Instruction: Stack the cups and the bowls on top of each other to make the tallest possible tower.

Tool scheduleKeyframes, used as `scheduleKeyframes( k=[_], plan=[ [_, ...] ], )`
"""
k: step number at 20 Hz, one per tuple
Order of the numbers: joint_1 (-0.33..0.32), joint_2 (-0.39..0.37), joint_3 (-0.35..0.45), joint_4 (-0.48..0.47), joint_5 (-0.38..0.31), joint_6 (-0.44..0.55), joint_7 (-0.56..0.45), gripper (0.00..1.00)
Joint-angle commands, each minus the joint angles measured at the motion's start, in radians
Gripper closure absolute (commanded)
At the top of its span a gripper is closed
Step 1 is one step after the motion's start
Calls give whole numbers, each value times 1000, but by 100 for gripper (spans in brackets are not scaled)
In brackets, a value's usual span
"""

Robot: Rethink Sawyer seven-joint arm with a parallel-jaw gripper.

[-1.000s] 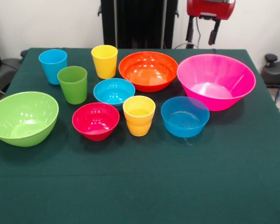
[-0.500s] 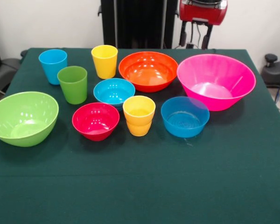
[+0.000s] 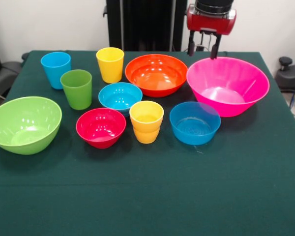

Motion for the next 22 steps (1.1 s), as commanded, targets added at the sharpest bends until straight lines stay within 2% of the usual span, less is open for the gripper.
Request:
scheduleKeyframes(
  k=[1,22],
  plan=[
    [-32,47,111,-11,-4,-67,101,0],
    [-50,46,132,-6,-13,-76,97,0]
  ],
)
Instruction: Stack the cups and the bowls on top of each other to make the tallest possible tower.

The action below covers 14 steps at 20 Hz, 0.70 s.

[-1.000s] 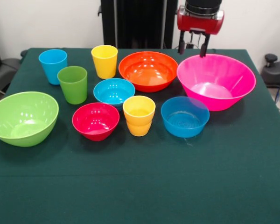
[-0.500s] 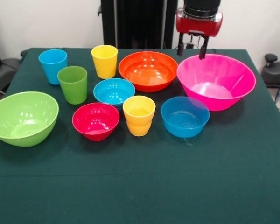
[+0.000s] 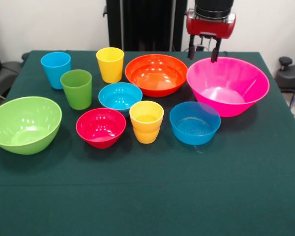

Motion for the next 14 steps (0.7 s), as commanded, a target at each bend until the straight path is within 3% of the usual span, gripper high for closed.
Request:
scheduleKeyframes(
  k=[1,14],
  plan=[
    [-23,35,106,-5,-13,-72,98,0],
    [-18,43,103,-13,-13,-75,101,0]
  ],
)
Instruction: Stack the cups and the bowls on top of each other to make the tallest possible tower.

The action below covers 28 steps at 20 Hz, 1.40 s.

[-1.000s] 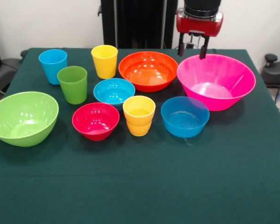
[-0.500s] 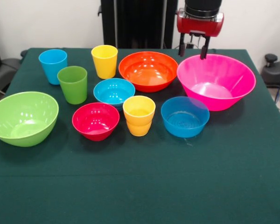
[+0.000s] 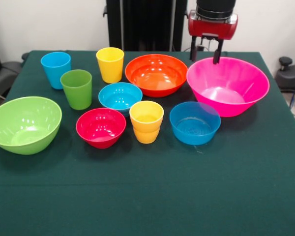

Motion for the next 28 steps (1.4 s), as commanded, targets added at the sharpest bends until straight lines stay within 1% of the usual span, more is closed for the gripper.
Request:
scheduleKeyframes(
  k=[1,8,12,28],
  plan=[
    [-16,44,92,-13,-13,-47,102,0],
    [-25,64,99,-19,-20,-69,96,0],
    [-25,56,96,-22,-20,-54,92,0],
    [-35,56,106,-18,-24,-55,87,0]
  ],
)
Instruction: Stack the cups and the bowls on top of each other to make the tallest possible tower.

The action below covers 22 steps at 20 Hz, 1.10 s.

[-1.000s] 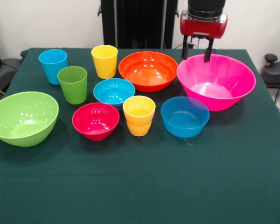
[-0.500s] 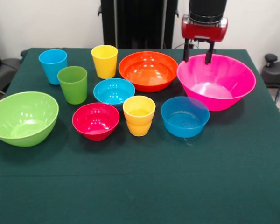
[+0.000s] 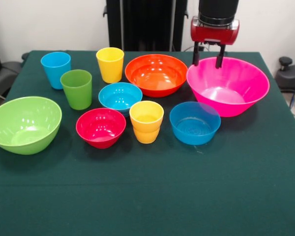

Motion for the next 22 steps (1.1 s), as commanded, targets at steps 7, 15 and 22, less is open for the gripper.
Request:
scheduleKeyframes(
  k=[7,15,22],
  plan=[
    [-30,25,87,-17,-28,-39,86,0],
    [-36,28,92,-20,-31,-39,82,0],
    [-36,31,92,-21,-32,-42,83,0]
  ],
)
